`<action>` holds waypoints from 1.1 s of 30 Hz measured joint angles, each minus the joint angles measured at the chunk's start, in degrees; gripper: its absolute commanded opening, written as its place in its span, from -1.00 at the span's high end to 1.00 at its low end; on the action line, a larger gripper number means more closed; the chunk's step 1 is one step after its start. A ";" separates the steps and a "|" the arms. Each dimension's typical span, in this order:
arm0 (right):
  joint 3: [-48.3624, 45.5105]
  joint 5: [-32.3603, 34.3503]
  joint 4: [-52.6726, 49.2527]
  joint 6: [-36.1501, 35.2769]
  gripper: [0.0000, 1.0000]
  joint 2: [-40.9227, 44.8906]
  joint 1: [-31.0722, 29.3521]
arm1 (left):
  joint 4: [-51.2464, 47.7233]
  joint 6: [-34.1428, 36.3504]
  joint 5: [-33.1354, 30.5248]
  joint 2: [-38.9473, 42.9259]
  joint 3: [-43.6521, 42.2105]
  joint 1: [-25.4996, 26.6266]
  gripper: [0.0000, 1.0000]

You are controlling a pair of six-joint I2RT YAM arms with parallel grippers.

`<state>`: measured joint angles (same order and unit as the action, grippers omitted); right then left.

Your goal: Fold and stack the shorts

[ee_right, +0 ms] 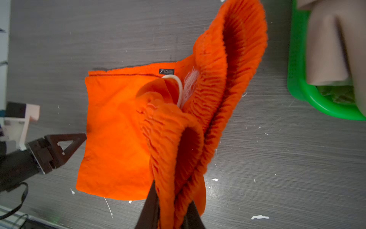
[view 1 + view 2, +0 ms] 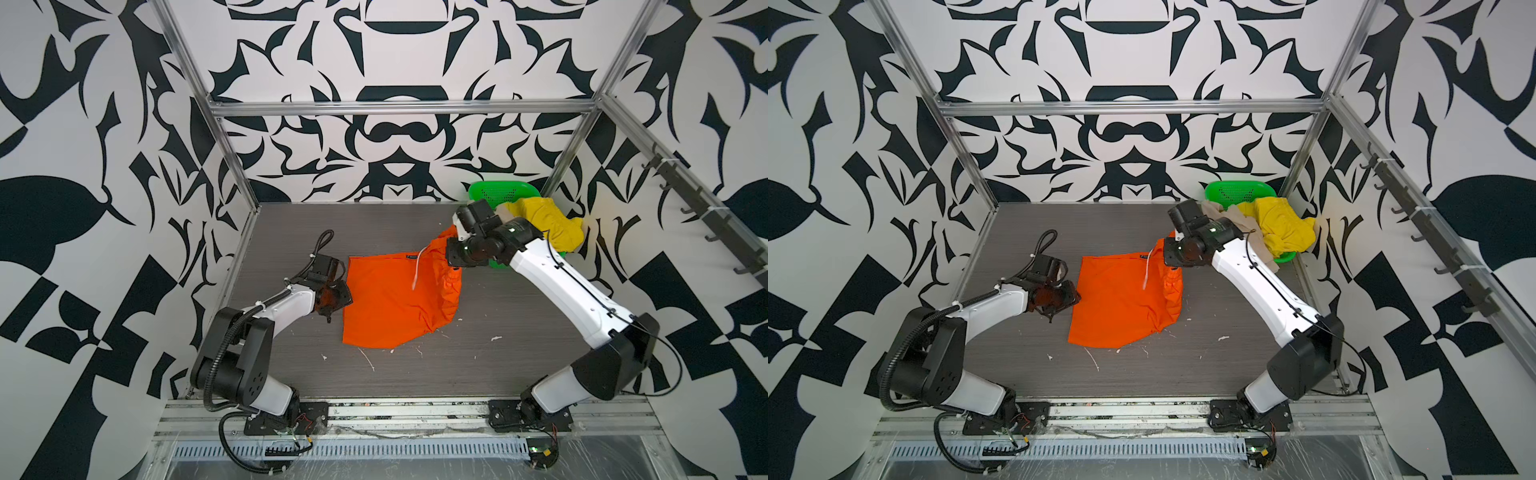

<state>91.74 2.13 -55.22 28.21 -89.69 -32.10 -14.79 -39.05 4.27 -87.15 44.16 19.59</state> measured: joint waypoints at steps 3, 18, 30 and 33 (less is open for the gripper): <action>3.85 3.78 -1.31 0.42 0.75 -3.74 -4.66 | 2.58 -0.28 1.55 -2.78 -0.44 -0.04 0.38; 21.64 8.55 4.07 5.44 0.48 -30.51 -21.75 | 8.33 -0.57 4.57 -4.57 -0.66 -0.11 0.28; 17.92 -0.61 15.63 6.10 -0.39 -32.30 -21.55 | -1.31 -0.76 2.10 10.05 -1.66 -6.49 -0.29; 11.80 -0.85 18.67 6.14 -0.39 -23.61 -20.61 | -2.05 -1.07 2.67 17.20 -1.66 -7.54 -0.32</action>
<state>103.55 1.28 -36.56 34.35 -113.30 -52.71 -16.84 -40.12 6.94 -69.95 42.50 12.05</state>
